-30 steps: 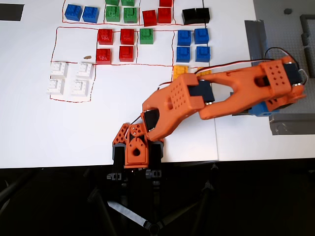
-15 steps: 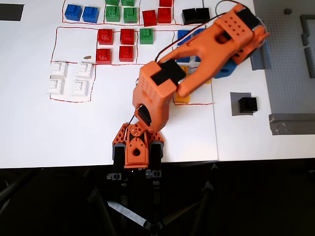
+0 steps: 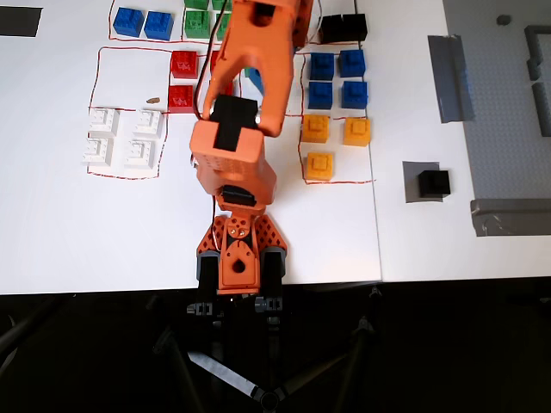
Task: Grab the block and put it in the grey marker
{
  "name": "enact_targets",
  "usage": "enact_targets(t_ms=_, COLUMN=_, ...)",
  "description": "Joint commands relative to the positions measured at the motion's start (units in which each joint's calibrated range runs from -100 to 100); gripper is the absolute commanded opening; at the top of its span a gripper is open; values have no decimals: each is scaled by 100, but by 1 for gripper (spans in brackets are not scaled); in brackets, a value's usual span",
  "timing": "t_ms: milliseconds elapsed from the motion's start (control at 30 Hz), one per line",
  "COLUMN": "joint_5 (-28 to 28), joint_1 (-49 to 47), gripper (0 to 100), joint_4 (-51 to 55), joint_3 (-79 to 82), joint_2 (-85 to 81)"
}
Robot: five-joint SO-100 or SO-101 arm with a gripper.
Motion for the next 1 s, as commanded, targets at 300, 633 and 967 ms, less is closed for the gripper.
enact_targets(t_ms=300, joint_5=-347, joint_1=-1227, gripper=0, joint_4=-311, joint_3=-112, joint_2=-889)
enact_targets(t_ms=633, joint_5=-283, joint_1=-1584, gripper=0, joint_4=-490, joint_3=-421, joint_2=-811)
enact_targets(t_ms=967, joint_5=-269, joint_1=-1493, gripper=0, joint_4=-547, joint_3=-602, joint_2=-673)
